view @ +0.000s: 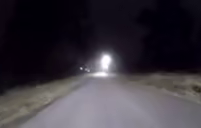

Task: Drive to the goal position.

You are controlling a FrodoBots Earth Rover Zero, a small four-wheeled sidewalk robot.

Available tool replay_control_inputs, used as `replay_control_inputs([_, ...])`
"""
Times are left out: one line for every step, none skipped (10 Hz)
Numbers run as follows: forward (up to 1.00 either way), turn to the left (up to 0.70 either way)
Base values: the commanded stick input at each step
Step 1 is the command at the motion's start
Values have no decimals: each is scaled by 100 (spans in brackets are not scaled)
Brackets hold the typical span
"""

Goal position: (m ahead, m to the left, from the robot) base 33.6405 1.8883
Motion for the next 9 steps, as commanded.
replay_control_inputs([100,4])
replay_control_inputs([100,4])
replay_control_inputs([100,4])
replay_control_inputs([100,4])
replay_control_inputs([100,4])
replay_control_inputs([100,4])
replay_control_inputs([100,4])
replay_control_inputs([100,5])
replay_control_inputs([100,5])
